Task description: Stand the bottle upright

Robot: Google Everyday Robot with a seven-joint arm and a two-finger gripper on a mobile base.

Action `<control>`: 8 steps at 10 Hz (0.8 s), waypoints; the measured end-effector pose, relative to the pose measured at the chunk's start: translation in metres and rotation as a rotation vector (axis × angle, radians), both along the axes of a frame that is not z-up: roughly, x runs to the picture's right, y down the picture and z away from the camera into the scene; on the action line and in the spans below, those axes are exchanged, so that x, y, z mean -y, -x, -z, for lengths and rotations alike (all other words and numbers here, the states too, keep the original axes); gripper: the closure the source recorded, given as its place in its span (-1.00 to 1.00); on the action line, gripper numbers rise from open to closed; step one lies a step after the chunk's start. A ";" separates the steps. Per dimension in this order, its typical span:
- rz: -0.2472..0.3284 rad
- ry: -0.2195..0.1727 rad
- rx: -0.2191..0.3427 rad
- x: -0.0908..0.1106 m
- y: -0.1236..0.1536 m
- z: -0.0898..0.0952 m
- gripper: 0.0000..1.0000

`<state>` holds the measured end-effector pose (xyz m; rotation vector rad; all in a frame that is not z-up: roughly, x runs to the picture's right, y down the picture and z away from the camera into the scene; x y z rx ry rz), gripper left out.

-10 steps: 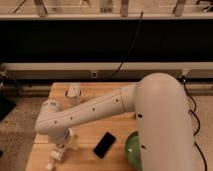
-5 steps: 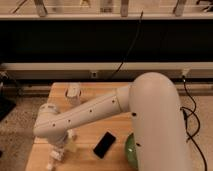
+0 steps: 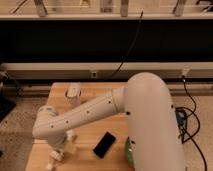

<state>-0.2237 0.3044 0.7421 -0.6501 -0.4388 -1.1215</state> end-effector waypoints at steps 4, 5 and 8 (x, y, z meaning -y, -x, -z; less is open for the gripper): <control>0.005 -0.010 -0.036 0.000 -0.003 -0.007 0.41; 0.005 -0.012 -0.043 0.001 -0.004 -0.008 0.64; 0.006 -0.019 -0.049 0.001 -0.006 -0.008 1.00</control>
